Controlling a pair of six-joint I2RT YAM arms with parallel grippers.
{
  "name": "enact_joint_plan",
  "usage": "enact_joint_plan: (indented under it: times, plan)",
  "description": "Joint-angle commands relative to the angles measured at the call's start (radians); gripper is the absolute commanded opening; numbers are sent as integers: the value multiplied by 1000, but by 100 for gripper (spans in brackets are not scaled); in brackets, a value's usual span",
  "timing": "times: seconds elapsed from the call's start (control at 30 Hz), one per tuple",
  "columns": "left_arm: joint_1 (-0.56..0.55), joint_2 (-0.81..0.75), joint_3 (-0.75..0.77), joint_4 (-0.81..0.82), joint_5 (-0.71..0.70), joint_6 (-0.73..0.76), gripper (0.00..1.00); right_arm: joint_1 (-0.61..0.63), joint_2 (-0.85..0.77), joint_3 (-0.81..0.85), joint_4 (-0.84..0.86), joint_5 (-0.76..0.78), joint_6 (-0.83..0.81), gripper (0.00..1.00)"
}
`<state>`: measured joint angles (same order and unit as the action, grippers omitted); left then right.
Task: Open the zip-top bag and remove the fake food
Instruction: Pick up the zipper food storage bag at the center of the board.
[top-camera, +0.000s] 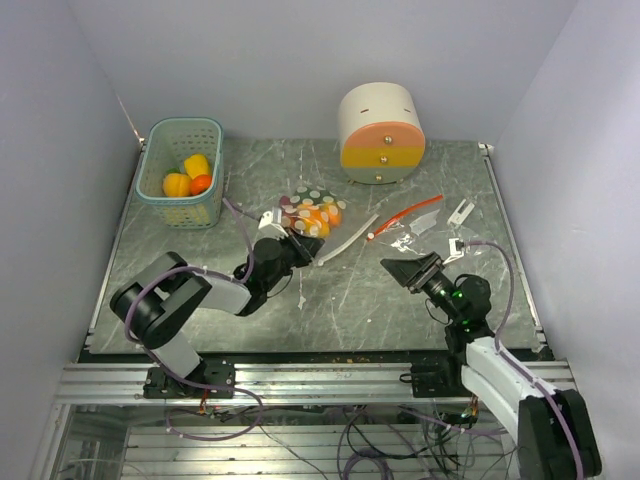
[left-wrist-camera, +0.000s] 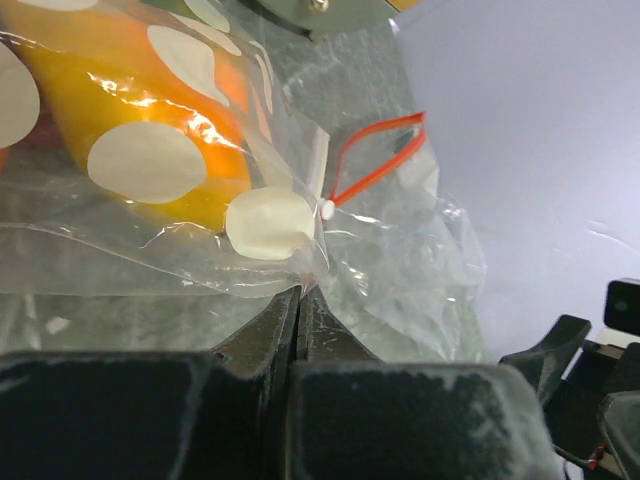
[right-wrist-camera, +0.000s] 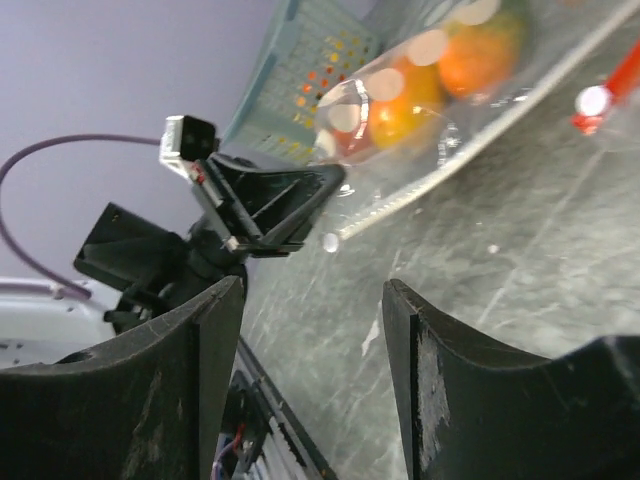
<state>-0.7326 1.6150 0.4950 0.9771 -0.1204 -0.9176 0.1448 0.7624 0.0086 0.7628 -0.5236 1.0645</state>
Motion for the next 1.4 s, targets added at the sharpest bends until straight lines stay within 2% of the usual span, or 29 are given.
enact_joint_plan:
  times: [0.0,0.17,0.37,0.47,0.6,0.87,1.13,1.37]
  plan:
    - [-58,15,-20,226,-70,-113,7,104,30,-8,146,107,23,58]
    - [-134,-26,-50,276,-131,-121,7,195,176,-1,260,127,-16,59]
    - [-161,-78,-64,246,-190,-96,7,329,464,49,467,140,-47,61]
    - [-163,-90,-83,254,-197,-97,7,366,581,64,621,132,-26,59]
    - [-166,-106,-102,240,-218,-92,7,411,682,97,722,119,-18,55]
    - [-169,-114,-107,243,-209,-87,7,502,712,194,603,168,-116,58]
    - [-174,-126,-118,249,-222,-84,7,504,743,246,558,179,-139,52]
    - [-174,-180,-106,169,-231,-64,7,505,772,262,561,177,-147,50]
